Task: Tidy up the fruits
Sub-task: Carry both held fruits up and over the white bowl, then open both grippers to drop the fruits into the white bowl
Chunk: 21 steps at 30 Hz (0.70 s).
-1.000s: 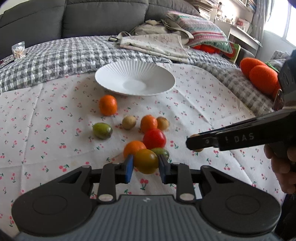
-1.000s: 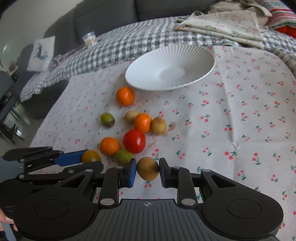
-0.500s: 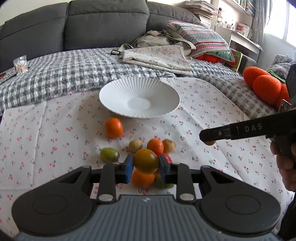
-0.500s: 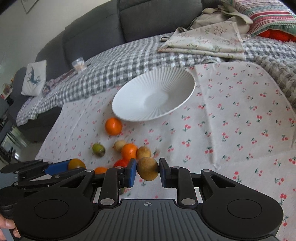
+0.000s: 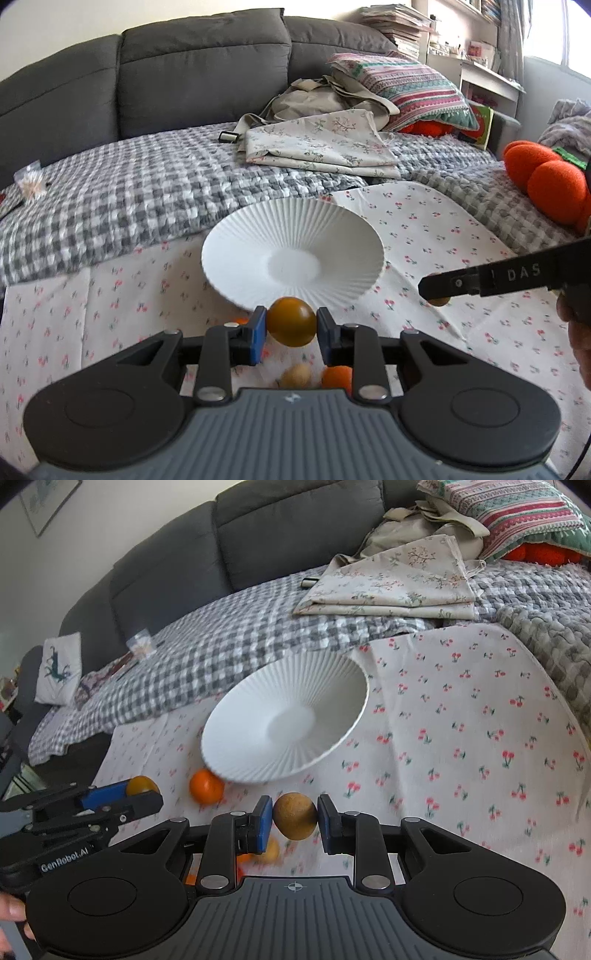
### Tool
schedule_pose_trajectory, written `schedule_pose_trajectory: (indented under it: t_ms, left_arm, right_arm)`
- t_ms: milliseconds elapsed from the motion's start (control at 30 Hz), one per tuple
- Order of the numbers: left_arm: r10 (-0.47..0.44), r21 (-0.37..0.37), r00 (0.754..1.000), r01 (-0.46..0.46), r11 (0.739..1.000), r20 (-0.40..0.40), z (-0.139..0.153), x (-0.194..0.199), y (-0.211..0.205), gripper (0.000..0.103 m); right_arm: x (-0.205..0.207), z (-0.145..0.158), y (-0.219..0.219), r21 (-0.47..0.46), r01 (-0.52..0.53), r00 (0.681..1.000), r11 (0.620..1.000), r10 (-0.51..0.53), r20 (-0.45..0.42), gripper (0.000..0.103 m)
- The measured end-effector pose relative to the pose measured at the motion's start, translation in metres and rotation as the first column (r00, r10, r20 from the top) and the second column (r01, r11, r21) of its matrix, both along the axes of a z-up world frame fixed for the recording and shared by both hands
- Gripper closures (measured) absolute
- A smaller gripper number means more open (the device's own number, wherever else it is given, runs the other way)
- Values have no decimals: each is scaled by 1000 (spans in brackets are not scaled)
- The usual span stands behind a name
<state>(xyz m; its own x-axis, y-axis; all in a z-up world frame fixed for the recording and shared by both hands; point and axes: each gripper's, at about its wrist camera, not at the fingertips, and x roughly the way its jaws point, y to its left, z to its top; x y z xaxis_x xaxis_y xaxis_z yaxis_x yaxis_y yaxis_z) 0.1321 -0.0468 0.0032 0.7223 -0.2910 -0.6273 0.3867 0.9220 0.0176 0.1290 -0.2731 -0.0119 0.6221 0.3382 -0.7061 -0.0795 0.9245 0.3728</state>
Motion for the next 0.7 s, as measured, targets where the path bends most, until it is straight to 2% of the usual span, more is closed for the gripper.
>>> schedule_pose_trajectory:
  t_ms: [300, 700]
  left_arm:
    - [-23, 48, 999, 21, 999, 36, -19, 42, -19, 76]
    - [1, 36, 1000, -1, 999, -5, -46, 78, -28, 76]
  right_arm:
    - [46, -9, 7, 11, 17, 1000, 1000, -17, 9, 78]
    - [82, -28, 29, -54, -1, 999, 999, 3, 33, 78]
